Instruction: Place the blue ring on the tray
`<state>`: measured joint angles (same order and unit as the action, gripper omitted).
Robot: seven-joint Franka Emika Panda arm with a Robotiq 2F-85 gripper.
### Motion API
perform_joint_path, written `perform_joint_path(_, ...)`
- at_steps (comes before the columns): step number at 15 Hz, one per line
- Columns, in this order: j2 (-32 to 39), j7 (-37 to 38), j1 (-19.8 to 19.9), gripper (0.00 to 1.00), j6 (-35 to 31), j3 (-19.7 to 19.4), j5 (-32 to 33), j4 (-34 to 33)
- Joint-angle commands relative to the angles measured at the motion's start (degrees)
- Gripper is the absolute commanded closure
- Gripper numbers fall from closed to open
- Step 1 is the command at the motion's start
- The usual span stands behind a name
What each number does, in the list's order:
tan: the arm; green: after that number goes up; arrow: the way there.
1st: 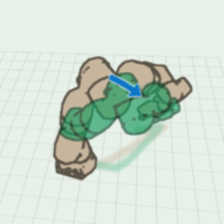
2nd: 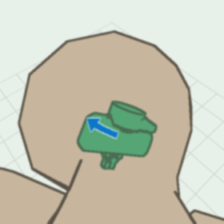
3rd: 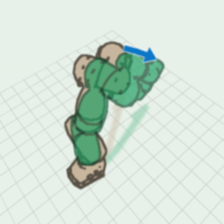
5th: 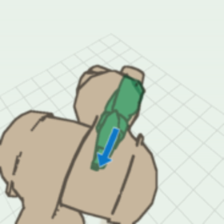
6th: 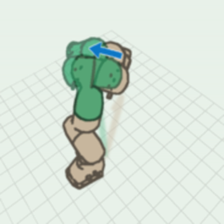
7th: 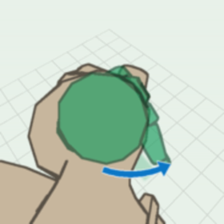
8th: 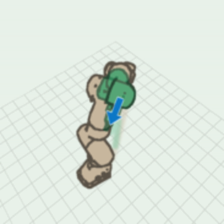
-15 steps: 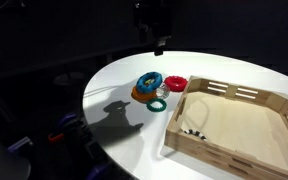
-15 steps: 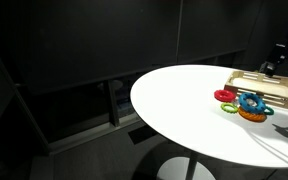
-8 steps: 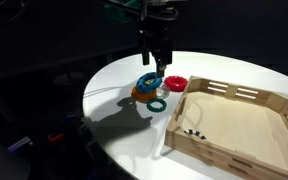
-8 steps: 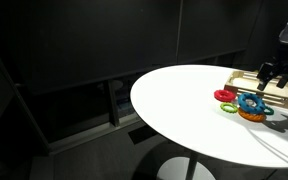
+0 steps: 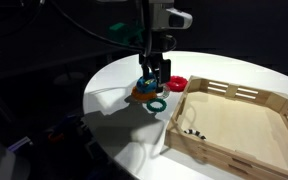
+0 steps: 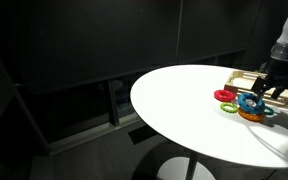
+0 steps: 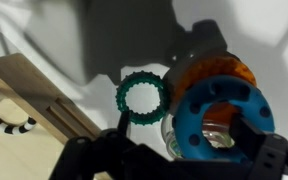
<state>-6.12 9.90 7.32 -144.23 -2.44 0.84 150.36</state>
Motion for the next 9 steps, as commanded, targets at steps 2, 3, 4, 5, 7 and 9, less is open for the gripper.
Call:
perform_joint_path(2,1.8,1.8,-0.4,0.27,-2.4,-0.5,1.6,-0.4)
perform_joint_path(3,2.0,1.7,-0.5,0.31,-2.6,-0.5,1.6,-0.4)
perform_joint_path(4,2.0,1.5,-0.6,0.32,-2.8,-0.6,1.2,-0.4)
perform_joint_path(5,2.0,1.4,-0.6,0.38,-2.8,-0.6,1.0,-0.4)
perform_joint_path(7,1.7,1.0,-0.7,0.57,-2.5,-0.7,0.2,-0.6)
perform_joint_path(9,1.4,0.7,-0.8,0.72,-2.3,-0.7,-0.5,-0.7)
